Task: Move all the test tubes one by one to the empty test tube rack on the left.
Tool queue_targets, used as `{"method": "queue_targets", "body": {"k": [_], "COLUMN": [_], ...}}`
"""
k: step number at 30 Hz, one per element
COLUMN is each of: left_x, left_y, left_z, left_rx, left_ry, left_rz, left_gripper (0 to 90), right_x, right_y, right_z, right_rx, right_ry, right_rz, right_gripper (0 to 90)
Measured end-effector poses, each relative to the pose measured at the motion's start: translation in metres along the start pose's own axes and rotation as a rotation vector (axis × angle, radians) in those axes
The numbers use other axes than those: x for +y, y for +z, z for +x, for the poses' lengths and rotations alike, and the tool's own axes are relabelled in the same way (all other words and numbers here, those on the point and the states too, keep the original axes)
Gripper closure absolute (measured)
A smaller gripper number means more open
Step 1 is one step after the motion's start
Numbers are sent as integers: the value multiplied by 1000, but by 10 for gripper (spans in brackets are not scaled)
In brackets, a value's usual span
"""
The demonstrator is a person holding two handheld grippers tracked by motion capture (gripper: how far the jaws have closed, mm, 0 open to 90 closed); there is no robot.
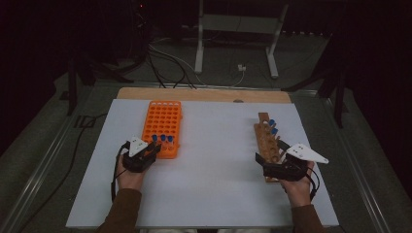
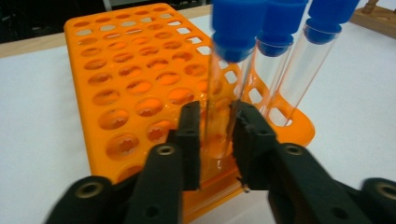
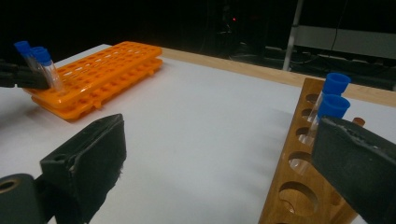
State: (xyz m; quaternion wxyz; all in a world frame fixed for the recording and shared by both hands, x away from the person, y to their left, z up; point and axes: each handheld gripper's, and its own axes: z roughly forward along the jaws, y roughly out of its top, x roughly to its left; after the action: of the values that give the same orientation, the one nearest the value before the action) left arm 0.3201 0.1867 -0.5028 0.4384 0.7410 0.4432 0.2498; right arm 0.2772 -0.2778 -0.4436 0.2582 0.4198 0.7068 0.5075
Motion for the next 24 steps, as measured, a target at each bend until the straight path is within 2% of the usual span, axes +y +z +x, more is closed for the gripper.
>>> {"method": "queue_targets", "body": {"k": [5,8,10,13,18,20,21,24], "left_x": [2,4,5,7,10,10,9,7], "left_y": [-9,-18,-23,-34,-51,-56,-59,-65], "left_z": [4,6,8,11,7,5,4,3], "left_rx": [-37,-32,-42,-82,-66,-41,-44,-35], "left_ry": [-45,-57,-81,-122,-136,-133,-128,-128], "left_rz": [-26,-55,-73,-90,-106,-103,-108,-115], "left_gripper": [605,551,525,497,263,157,153,30], "right_x": [0,0,0,0,1,1,1,2], "right_y": [-1,0,0,0,0,1,2,2], "right_z": [-2,-2,-3,-3,-6,-7,-8,-12], "right_rx": [-3,-5,-5,-8,-13,-11,-12,-14], "right_ry": [2,4,4,5,4,6,8,4], "right_rz": [1,2,4,7,19,27,38,47], "right_gripper": [32,32,32,32,31,30,27,25]}}
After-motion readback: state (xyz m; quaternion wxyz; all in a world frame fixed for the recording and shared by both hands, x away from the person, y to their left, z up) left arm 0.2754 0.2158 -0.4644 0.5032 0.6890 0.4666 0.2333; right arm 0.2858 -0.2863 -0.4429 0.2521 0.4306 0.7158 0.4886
